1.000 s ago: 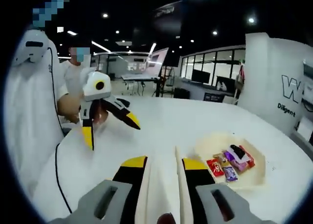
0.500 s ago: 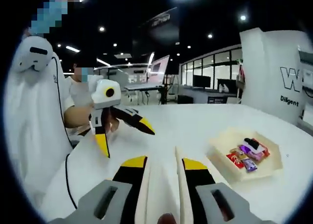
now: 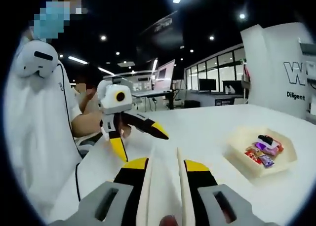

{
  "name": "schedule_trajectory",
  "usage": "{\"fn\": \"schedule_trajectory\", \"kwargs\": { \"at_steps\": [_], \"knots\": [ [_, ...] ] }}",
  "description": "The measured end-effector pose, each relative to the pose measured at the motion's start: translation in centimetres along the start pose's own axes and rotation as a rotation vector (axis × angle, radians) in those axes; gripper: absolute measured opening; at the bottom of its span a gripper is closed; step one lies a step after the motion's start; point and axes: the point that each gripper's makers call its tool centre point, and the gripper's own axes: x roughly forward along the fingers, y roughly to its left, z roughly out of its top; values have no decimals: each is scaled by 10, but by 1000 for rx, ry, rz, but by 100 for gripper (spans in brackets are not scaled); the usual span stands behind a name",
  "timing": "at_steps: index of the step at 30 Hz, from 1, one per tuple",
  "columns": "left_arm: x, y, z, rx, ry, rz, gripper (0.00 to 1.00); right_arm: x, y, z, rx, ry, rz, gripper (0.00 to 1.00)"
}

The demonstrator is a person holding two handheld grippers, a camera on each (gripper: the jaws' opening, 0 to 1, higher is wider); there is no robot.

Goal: Place the target food into the container with the food tongs after gripping and lifting it, then release it inside without dropping or visibly crushing the food.

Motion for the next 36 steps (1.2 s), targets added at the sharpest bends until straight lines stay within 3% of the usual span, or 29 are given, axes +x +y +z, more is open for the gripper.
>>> {"fn": "schedule_trajectory", "kwargs": {
  "at_steps": [8, 13, 18, 22, 36],
  "knots": [
    [0, -6, 5, 9, -19, -30, 46, 2, 13, 2, 22, -23, 45, 19],
    [0, -15, 8, 12, -28, -78, 36, 3, 20, 6, 34, -43, 70, 19],
    [-1, -20, 15, -1, -57, -108, 31, 3, 26, 12, 38, -64, 90, 19],
    [-2, -26, 21, -8, -82, -146, 20, 2, 30, 15, 47, -80, 108, 19],
    [-6, -37, 31, -50, -132, -234, 12, 1, 37, 18, 63, -104, 144, 18]
  ]
}}
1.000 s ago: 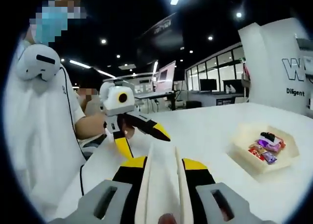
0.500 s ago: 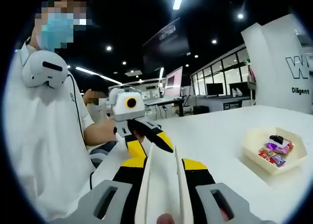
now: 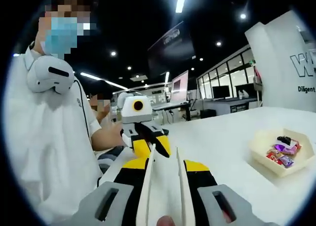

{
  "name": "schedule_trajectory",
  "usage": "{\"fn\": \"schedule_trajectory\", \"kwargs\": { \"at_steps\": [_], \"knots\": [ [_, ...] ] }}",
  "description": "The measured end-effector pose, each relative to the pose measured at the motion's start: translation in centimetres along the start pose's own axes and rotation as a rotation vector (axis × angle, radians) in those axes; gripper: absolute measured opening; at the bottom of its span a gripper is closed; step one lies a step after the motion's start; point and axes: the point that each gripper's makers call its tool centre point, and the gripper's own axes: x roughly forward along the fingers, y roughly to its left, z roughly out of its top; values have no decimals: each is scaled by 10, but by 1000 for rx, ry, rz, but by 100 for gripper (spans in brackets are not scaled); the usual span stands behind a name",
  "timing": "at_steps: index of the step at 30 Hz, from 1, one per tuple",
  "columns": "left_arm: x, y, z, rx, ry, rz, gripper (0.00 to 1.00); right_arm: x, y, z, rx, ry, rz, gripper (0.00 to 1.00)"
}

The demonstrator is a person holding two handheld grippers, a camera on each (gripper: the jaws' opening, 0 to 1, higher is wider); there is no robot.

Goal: Place the target food into the container with the food tongs after gripping and lifting it, then release it inside without dropping or visibly crushing the food.

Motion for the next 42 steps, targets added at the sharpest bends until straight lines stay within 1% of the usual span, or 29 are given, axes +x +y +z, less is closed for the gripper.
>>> {"fn": "schedule_trajectory", "kwargs": {
  "at_steps": [1, 3, 5, 9, 14, 23, 31, 34, 36, 39, 42],
  "knots": [
    [0, -2, 2, -11, -11, -17, 12, 1, 2, 2, 4, -10, 11, 19],
    [1, -3, 2, -15, -14, -25, 11, 0, 2, 3, 3, -11, 12, 19],
    [1, -9, 7, -30, -37, -59, 10, 1, 3, 3, -1, -9, 23, 19],
    [1, -11, 12, -49, -63, -83, 8, 1, 6, 6, 1, -20, 37, 18],
    [2, -17, 17, -78, -93, -128, 7, 2, 7, 8, 2, -23, 48, 19],
    [1, -19, 23, -88, -124, -150, 5, 3, 10, 11, 9, -40, 63, 19],
    [-1, -22, 26, -113, -154, -178, 5, 5, 14, 13, 11, -50, 84, 18],
    [-2, -21, 27, -112, -165, -177, 5, 7, 15, 16, 11, -56, 87, 18],
    [-3, -21, 28, -117, -170, -175, 7, 8, 16, 17, 9, -59, 90, 18],
    [-5, -15, 31, -136, -184, -154, 17, 9, 17, 17, 7, -57, 91, 18],
    [-6, -12, 30, -132, -179, -144, 22, 10, 17, 18, 6, -60, 92, 18]
  ]
}}
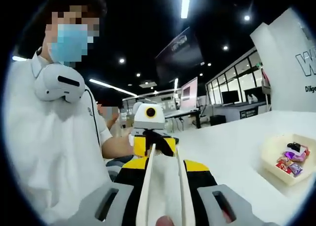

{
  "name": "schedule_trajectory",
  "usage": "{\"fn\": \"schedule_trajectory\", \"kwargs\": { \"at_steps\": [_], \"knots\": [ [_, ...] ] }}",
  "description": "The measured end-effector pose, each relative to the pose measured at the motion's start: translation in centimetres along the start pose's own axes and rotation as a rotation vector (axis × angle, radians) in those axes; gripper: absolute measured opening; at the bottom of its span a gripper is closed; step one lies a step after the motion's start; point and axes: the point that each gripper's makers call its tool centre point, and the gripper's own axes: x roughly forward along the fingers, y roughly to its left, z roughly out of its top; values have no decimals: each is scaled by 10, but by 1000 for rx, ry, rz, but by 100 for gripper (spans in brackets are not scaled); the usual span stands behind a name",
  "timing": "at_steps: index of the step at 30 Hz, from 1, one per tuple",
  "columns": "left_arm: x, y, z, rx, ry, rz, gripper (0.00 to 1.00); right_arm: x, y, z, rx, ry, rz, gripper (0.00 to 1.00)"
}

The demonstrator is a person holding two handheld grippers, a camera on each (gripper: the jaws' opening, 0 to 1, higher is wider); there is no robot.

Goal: Place the target food into the container with the food tongs after gripping and lifting it, then release it inside without dropping or visibly crushing the food.

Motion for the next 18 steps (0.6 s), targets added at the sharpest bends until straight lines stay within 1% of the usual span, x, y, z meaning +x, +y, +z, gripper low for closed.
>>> {"fn": "schedule_trajectory", "kwargs": {
  "at_steps": [8, 17, 18],
  "knots": [
    [-2, 0, 2, 11, -9, -2, 26, 0, -2, 2, -1, -2, -4, 18],
    [-9, 9, 7, 16, -27, 22, 29, -4, -5, 3, -5, -8, -18, 18],
    [-9, 8, 7, 15, -26, 16, 29, -5, -4, 3, -2, -10, -17, 18]
  ]
}}
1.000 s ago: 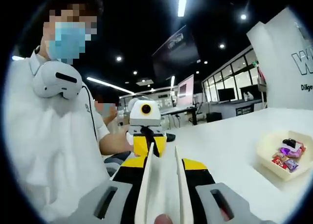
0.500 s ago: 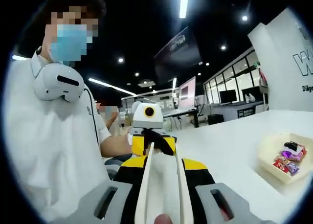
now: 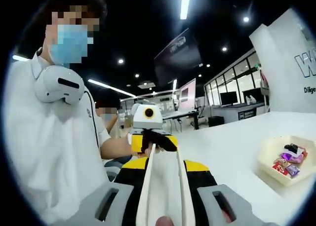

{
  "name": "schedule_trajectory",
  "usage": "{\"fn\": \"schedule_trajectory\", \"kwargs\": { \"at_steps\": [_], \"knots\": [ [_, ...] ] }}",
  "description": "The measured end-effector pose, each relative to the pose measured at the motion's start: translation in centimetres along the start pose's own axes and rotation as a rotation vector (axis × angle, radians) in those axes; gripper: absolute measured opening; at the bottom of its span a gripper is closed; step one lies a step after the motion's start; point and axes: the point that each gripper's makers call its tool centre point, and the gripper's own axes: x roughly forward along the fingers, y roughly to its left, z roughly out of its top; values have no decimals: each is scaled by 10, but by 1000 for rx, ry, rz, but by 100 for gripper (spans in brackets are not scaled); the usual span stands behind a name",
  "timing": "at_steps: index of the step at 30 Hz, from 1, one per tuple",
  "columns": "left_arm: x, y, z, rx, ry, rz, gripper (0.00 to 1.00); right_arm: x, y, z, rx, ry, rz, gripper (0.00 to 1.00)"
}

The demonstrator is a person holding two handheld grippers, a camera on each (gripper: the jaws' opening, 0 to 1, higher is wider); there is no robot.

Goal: Place the target food into the container with the food tongs after gripping and lifting it, then release it inside without dropping or visibly crushing the food.

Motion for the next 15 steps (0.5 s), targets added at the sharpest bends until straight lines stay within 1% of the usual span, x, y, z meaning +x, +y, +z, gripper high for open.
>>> {"fn": "schedule_trajectory", "kwargs": {
  "at_steps": [2, 4, 6, 10, 15],
  "knots": [
    [0, 1, -1, 9, 4, 5, 31, -1, 0, 0, 1, -1, -3, 18],
    [0, 1, -1, 7, 7, 3, 35, -1, 1, -1, -1, 0, -1, 18],
    [0, 3, -1, 8, 2, 8, 38, -2, 1, 0, 2, -3, -2, 18],
    [2, 4, -1, 9, 1, 14, 38, -1, 3, 0, -3, -1, 3, 18],
    [6, 0, -1, 12, -1, 10, 38, 0, 6, 0, -6, -2, 13, 18]
  ]
}}
